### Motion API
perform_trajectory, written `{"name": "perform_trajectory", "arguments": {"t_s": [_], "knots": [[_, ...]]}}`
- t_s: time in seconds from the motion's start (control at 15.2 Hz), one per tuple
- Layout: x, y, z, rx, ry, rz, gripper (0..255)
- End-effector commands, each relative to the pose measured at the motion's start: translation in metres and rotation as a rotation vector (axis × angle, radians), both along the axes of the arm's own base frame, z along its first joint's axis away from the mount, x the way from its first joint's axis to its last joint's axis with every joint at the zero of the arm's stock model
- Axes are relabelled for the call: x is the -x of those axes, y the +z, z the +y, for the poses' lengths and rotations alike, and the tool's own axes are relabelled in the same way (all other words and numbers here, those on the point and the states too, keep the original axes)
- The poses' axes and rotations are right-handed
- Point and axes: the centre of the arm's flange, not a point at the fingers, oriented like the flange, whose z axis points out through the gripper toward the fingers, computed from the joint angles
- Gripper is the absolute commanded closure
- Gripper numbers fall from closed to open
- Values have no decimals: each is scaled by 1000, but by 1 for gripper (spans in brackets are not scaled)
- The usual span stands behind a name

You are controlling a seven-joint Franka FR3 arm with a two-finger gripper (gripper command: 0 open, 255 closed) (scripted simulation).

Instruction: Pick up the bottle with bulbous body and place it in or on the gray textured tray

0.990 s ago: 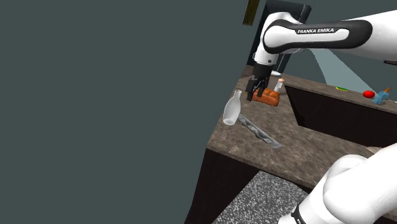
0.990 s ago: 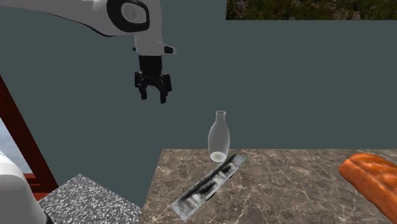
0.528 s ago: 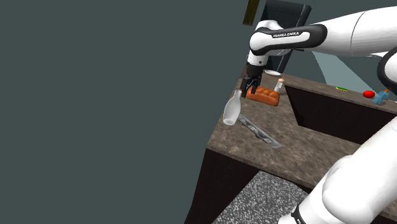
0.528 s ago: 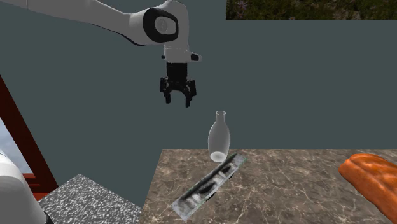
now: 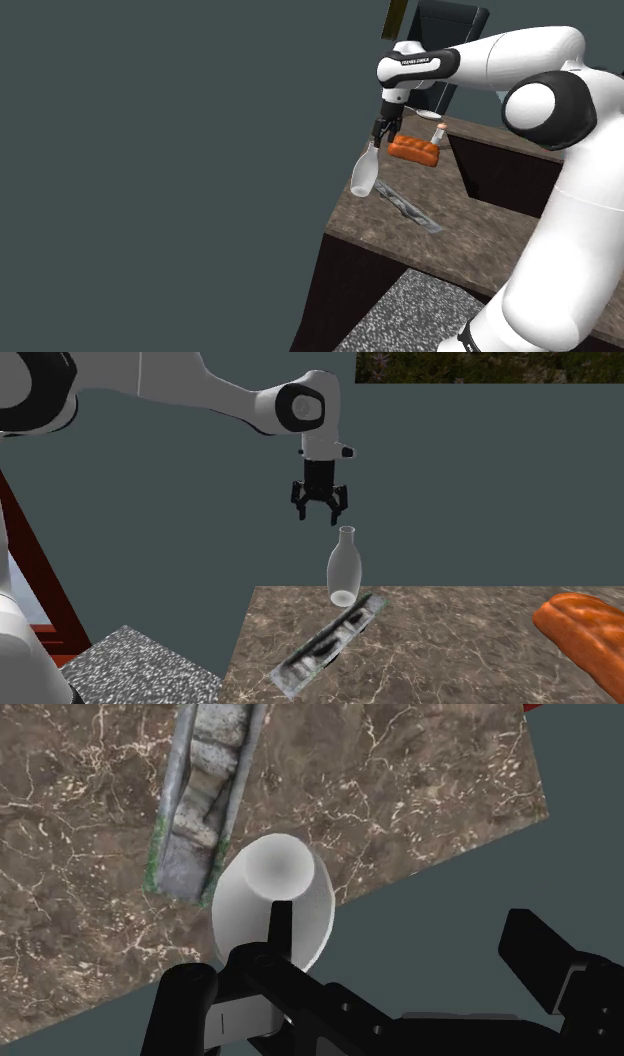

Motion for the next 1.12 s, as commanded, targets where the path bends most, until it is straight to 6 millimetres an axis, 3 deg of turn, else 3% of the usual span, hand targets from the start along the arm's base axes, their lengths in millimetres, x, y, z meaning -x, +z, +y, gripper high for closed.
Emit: {"name": "perform_trajectory", "arguments": {"t_s": [0.0, 0.33, 0.79, 1.06], "knots": [[-18, -9, -17, 2, 2, 1, 0], [-60, -25, -62, 5, 3, 3, 0], [-57, -62, -63, 5, 3, 3, 0], [-56, -65, -63, 5, 3, 3, 0]]}}
